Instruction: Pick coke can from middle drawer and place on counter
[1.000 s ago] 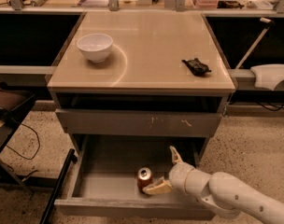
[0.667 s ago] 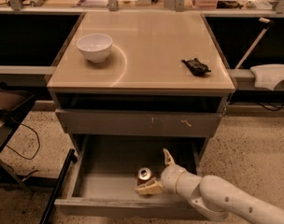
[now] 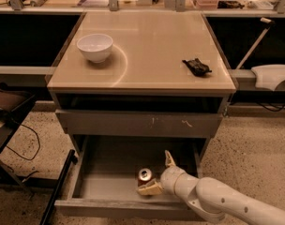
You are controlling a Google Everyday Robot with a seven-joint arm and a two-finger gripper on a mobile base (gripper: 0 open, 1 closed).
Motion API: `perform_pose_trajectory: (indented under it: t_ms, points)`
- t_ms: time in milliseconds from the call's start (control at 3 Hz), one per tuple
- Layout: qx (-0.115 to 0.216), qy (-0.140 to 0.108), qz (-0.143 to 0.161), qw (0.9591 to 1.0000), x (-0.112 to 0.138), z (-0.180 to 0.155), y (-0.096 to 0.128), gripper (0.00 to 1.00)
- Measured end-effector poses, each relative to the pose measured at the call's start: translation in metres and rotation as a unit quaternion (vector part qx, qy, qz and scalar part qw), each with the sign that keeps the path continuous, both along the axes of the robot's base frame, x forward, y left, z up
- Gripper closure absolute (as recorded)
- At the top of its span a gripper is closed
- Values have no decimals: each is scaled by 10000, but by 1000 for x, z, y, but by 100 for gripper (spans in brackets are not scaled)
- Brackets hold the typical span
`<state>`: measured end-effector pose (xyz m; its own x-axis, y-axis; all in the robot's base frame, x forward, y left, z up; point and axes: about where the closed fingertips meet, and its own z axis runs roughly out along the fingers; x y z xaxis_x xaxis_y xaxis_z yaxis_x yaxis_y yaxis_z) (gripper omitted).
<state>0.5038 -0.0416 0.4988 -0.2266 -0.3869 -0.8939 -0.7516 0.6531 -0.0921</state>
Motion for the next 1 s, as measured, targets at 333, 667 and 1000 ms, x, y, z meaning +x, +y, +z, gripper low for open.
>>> perform_pose_trajectory:
  t_ms: [333,667,1000]
  points:
    - [-293,4,-214,9993,10,-22,-7,0]
    - [-506,21,-319,9982,15,-39,-11,0]
    - [-747,78,-137,9971,0,-55,-14,0]
